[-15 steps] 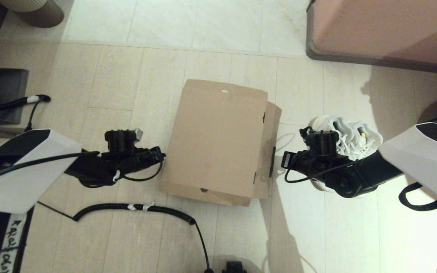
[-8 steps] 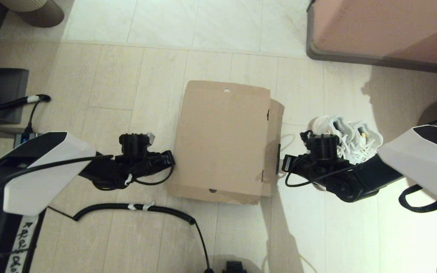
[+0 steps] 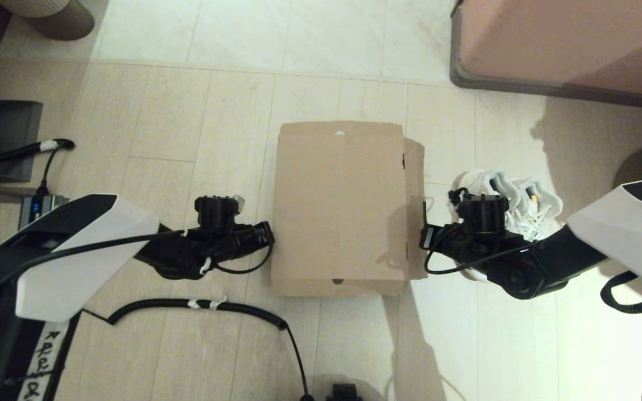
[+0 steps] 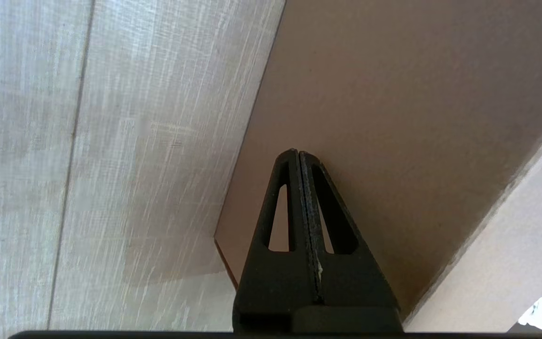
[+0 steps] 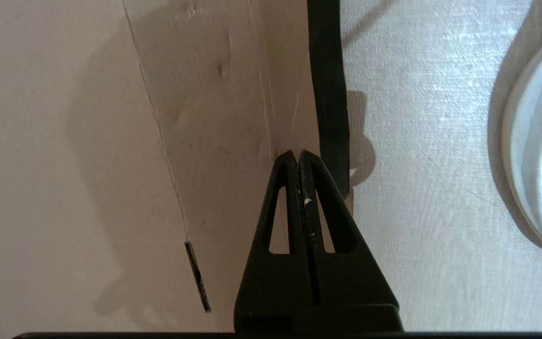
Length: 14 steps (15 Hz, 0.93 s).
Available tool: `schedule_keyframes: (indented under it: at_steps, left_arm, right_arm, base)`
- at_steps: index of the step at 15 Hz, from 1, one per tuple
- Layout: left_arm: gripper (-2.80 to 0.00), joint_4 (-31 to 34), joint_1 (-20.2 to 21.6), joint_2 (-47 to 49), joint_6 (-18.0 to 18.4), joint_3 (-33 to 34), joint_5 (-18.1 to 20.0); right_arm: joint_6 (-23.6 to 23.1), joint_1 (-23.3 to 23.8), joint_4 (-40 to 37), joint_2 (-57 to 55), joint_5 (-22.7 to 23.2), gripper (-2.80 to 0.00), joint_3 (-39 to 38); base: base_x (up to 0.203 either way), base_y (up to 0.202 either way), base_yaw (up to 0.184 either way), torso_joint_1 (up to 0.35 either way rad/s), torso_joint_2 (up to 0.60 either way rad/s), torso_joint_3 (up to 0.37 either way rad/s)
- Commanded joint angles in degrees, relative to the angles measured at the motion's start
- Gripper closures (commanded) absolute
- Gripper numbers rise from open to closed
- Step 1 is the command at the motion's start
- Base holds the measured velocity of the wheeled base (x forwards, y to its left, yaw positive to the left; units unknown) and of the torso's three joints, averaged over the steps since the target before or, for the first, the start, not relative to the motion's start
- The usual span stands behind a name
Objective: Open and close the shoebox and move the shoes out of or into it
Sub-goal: Open the shoe box
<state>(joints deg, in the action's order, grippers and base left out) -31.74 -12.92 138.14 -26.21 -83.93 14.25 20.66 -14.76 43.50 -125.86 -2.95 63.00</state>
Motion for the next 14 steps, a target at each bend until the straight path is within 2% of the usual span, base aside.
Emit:
schedule_keyframes:
  at_steps: [1,5,8,11,14]
  left_arm:
    - [0.00,-0.2,-0.2,-0.4,-0.2,0.2,-0.1]
    - [0.00,0.1,2.0,-8.5,0.0,5.5,-1.8]
    - [0.00,0.3,3.0,-19.8,0.1,13.7,-2.0]
    - [0.00,2.6,4.3,-38.3,0.9,24.0,-2.5]
    - [0.00,9.9,5.6,-60.0,4.0,32.9,-6.6]
  right_arm:
    - [0.0,0.8,0.3,1.2,0.0,0.00,-1.1]
    - [0.1,2.9,0.0,10.7,0.1,0.00,-6.9]
    - [-0.2,3.2,0.0,22.2,0.2,0.00,-14.1]
    - [-0.4,3.3,-0.8,39.2,0.3,0.00,-21.7]
    - [-2.6,3.3,-6.3,58.8,0.2,0.00,-29.2]
  base:
    - [0.000,0.000,0.000,0.000,0.00,0.000]
    - [0.000,0.000,0.000,0.000,0.00,0.000]
    - [0.000,0.000,0.000,0.000,0.00,0.000]
    - [0.000,0.000,0.000,0.000,0.00,0.000]
    - [0.000,0.000,0.000,0.000,0.00,0.000]
